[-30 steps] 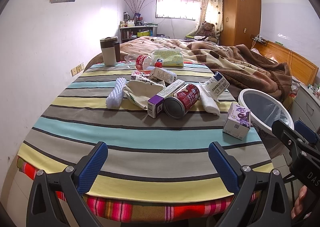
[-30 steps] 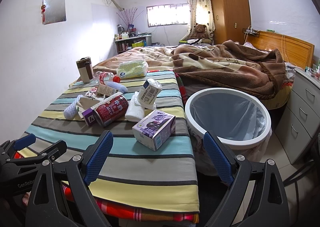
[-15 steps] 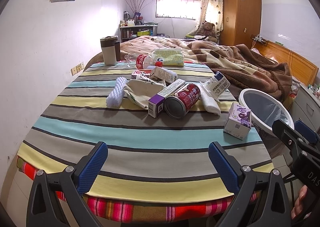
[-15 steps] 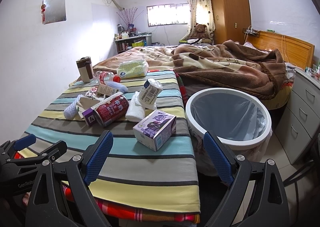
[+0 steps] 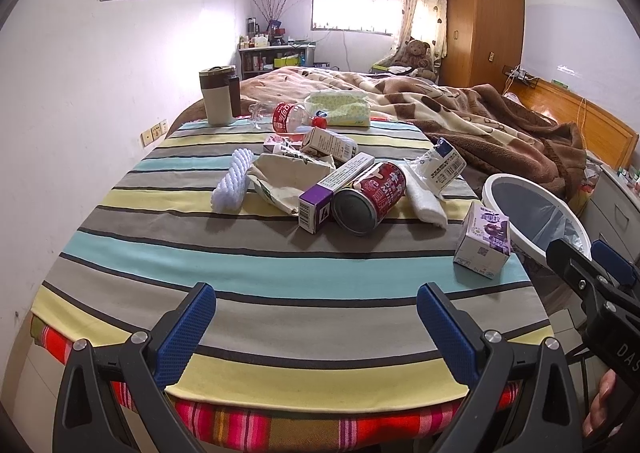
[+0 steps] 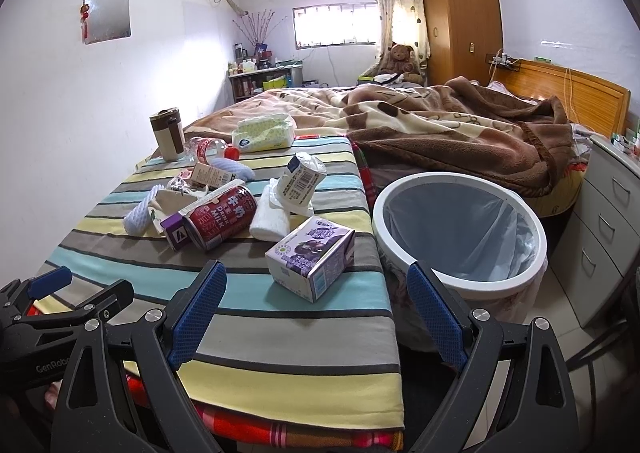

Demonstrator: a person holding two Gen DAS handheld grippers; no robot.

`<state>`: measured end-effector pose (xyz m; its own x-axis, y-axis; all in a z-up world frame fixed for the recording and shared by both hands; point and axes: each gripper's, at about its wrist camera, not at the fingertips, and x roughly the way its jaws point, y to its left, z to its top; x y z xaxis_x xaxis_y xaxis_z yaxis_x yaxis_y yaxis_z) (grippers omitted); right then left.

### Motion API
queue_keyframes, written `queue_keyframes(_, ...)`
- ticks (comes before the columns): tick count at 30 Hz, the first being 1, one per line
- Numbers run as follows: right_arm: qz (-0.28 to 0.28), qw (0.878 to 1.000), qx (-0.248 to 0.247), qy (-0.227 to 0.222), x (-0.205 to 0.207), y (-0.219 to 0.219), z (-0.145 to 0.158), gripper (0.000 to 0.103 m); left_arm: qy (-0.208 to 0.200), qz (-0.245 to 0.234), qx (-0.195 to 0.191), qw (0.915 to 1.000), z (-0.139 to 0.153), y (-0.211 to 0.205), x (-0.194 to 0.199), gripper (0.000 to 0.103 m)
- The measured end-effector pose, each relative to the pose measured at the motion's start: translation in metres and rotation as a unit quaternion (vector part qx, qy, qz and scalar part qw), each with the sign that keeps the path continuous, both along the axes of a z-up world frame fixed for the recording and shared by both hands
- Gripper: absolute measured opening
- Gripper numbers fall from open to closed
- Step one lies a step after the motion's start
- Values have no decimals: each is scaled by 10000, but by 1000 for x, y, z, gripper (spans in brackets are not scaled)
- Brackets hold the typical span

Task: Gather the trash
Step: 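Grasp the purple grape-milk carton with the right tool while the left tool approaches the red can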

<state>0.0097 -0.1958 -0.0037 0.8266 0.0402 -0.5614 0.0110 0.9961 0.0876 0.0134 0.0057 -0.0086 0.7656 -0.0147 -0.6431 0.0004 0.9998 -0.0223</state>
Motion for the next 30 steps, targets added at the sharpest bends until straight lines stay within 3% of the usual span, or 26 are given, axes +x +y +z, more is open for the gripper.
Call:
queue_keyframes(20, -265, 9971, 273, 665, 62, 5, -27, 93, 222, -82, -414, 9989, -6, 46, 61, 102)
queue_keyframes(30, -320, 9936, 397, 1012, 81, 7, -38, 84, 447, -669, -780, 9937, -11, 35, 91, 94)
